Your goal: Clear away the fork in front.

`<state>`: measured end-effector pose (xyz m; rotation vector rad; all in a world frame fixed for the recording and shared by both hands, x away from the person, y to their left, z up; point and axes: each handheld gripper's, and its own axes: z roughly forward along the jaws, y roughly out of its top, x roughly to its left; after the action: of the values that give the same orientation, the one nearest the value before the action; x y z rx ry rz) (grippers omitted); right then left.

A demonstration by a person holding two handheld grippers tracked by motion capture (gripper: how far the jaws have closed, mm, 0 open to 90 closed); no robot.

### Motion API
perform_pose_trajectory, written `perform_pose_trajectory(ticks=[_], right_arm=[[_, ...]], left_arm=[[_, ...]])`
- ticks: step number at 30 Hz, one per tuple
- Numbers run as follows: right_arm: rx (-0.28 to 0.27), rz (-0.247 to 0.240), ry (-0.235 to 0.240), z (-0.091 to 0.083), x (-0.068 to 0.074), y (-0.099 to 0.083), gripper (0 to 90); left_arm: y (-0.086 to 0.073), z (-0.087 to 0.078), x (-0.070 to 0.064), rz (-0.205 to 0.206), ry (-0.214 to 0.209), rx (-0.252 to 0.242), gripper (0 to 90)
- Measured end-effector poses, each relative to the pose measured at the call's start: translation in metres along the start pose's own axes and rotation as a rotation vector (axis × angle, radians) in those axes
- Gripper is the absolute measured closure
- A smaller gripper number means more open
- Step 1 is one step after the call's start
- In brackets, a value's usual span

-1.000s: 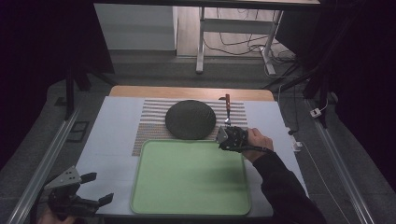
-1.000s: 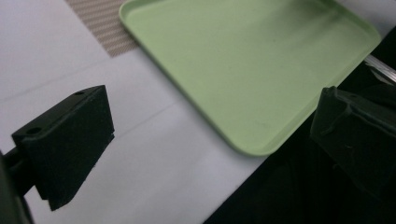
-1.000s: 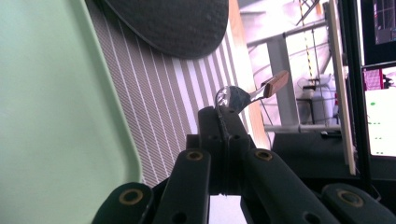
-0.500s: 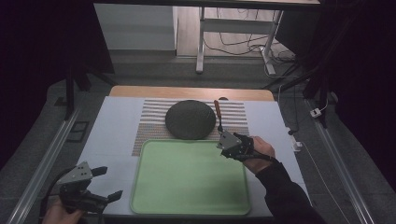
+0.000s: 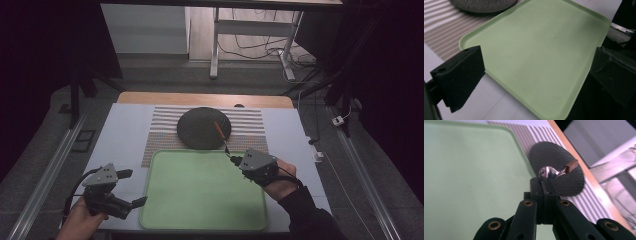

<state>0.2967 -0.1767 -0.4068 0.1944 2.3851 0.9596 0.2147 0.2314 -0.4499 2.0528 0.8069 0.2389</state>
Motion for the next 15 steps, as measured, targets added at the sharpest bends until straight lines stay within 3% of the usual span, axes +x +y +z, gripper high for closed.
perform_pose_trajectory(ticks=[15], right_arm=[[-0.147, 0.078, 0.209, -0.018, 0.019, -0.001, 90.0]], left_arm=[[0.034, 0.032, 0.000, 0.111, -0.031, 0.025, 0.0]])
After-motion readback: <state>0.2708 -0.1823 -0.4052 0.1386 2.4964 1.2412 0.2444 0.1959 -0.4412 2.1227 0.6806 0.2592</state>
